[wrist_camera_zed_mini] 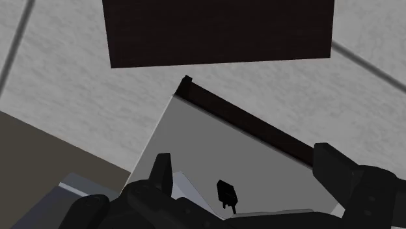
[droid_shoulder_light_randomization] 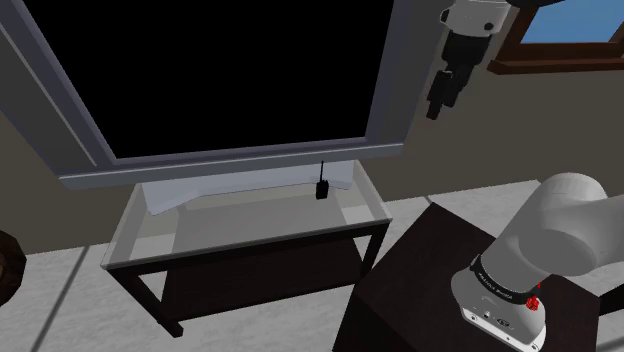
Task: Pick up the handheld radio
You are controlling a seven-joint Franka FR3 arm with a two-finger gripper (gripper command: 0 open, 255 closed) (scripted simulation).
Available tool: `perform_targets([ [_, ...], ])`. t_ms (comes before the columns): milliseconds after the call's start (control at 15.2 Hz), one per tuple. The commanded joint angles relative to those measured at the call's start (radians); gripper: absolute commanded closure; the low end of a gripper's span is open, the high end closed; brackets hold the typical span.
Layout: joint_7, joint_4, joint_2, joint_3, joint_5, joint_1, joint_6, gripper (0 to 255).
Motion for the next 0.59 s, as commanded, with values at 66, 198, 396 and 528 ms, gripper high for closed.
perform_targets([
  [66,0.007,-0.032,0.001,0.003,0.001,0.000,0.044,0],
  [198,0.020,-0.092,0.010,0.007,0.004,0.001,0.135,0],
  [396,0.040,-0.171,0.039,0.015,0.006,0.002,0.275,0],
  [528,0.054,-0.216,0.069,0.020,0.007,0.004,0.371,0],
])
